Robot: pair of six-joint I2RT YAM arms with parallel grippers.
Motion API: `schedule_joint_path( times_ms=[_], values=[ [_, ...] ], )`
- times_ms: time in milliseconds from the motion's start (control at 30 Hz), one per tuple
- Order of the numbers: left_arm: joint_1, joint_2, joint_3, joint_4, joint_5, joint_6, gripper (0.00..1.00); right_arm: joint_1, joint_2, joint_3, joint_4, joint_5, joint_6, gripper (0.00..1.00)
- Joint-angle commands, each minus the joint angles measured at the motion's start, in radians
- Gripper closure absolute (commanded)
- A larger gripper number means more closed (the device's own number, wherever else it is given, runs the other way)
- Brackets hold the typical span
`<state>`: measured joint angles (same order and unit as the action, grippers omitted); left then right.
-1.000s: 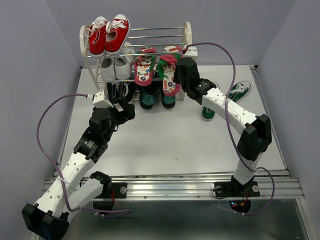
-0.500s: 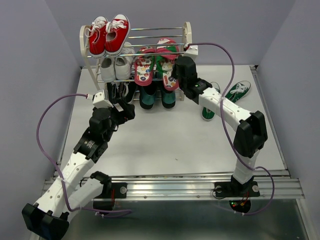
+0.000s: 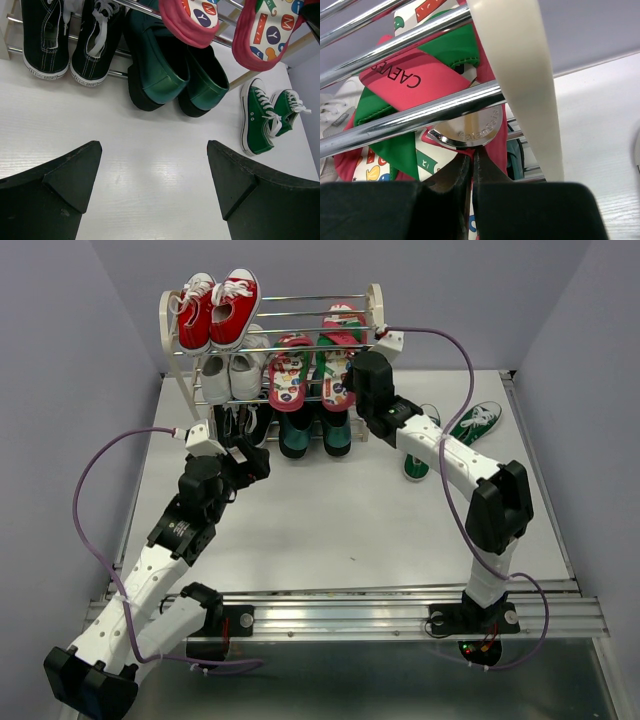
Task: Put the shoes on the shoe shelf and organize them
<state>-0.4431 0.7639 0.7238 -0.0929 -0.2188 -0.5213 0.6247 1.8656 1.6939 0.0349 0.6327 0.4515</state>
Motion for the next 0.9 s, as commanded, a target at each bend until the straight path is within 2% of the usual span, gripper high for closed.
schedule_joint_path(
  times_ms=[0, 400, 433, 500, 533, 567, 700, 733, 867],
  values=[
    [0.0, -0.008, 0.012, 0.036, -0.016, 0.014, 0.01, 0.0, 0.017, 0.092, 0.157, 0.042, 0.046, 0.99],
    [-0.002, -0.017, 0.008, 0.035, -0.016, 0.014, 0.01, 0.0, 0.07, 0.102, 0.157, 0.038, 0.033, 0.88],
    [-0.002, -0.018, 0.005, 0.035, -0.016, 0.014, 0.01, 0.0, 0.082, 0.11, 0.157, 0.039, 0.027, 0.82],
    [0.0, -0.023, 0.003, 0.035, -0.016, 0.014, 0.01, -0.009, 0.09, 0.113, 0.158, 0.041, 0.018, 0.77],
    [0.0, -0.023, 0.005, 0.033, -0.017, 0.012, 0.01, -0.01, 0.09, 0.113, 0.157, 0.036, 0.015, 0.65],
    [0.0, -0.023, 0.006, 0.032, -0.016, 0.014, 0.01, -0.01, 0.092, 0.113, 0.157, 0.035, 0.013, 0.59],
    [0.0, -0.021, 0.008, 0.032, -0.019, 0.014, 0.01, -0.01, 0.095, 0.115, 0.157, 0.033, -0.025, 0.52],
    [0.0, -0.021, 0.008, 0.03, -0.017, 0.014, 0.01, -0.01, 0.093, 0.115, 0.151, 0.025, -0.028, 0.42],
    [-0.002, -0.018, 0.009, 0.033, -0.014, 0.014, 0.01, -0.01, 0.075, 0.102, 0.126, -0.028, -0.031, 0.25]
  ],
)
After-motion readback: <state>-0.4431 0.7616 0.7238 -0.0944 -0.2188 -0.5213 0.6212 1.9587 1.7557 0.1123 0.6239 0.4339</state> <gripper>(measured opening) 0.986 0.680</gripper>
